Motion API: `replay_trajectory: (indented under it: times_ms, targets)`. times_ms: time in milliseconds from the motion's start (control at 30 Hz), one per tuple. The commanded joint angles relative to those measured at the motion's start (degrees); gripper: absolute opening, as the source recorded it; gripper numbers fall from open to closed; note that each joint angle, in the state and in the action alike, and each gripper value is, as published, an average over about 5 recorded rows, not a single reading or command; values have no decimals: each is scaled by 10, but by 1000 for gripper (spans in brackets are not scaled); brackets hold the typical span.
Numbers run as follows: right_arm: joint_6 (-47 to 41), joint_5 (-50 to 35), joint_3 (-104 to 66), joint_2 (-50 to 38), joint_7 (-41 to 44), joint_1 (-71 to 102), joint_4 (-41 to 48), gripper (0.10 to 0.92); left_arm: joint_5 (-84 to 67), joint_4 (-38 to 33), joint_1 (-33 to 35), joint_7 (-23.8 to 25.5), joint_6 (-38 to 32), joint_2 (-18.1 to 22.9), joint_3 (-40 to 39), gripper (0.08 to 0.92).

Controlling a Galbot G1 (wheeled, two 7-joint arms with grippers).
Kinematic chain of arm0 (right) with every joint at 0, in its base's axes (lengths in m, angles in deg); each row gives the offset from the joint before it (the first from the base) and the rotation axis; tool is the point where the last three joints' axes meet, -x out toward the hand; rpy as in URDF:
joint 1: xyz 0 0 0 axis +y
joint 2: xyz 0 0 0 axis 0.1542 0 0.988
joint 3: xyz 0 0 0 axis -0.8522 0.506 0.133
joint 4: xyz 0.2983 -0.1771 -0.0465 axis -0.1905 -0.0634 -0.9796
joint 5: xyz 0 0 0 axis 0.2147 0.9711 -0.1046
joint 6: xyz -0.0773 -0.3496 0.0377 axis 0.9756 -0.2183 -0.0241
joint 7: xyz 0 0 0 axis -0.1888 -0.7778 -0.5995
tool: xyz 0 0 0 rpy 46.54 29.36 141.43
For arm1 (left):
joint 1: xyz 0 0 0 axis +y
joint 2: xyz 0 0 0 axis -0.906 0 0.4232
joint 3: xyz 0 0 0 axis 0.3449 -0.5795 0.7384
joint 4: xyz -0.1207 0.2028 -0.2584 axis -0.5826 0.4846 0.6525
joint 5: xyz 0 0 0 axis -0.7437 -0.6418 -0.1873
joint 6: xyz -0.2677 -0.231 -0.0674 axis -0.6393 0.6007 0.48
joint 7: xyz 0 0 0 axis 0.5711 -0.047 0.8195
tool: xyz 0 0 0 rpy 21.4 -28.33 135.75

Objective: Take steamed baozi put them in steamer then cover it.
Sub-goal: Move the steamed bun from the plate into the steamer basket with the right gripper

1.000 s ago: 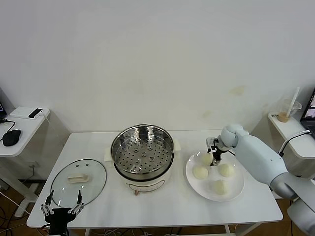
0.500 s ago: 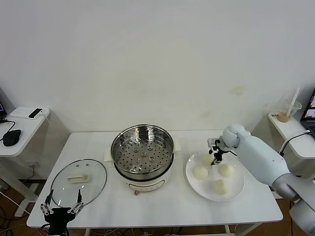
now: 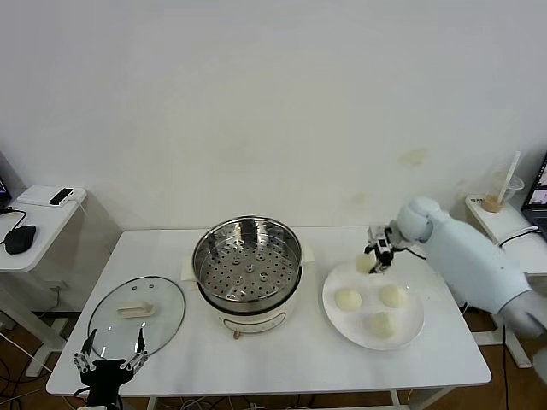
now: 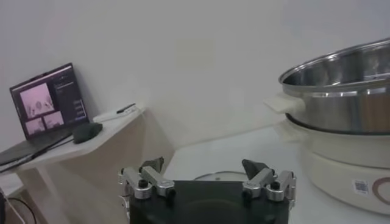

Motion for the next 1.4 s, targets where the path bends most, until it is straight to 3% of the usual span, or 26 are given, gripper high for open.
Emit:
replay_trajectory:
  times_ms: [33, 367, 667, 1033, 1400]
  targets:
    - [0, -74, 44, -41, 5, -80, -60, 586, -13, 1, 0, 0, 3, -2, 0, 823]
    - [4, -170, 137, 22, -13, -213, -54, 585, -22, 3, -3, 1, 4, -12, 5, 823]
    - [45, -219, 224, 165, -69, -276, -5, 585, -33, 9, -7, 4, 6, -18, 17, 823]
    - [137, -163, 332, 283, -95, -258, 36, 585, -38, 8, -2, 5, 5, -17, 36, 823]
    - [259, -8, 344, 342, -149, -210, 121, 585, -37, 7, 5, 4, 4, -6, 41, 823]
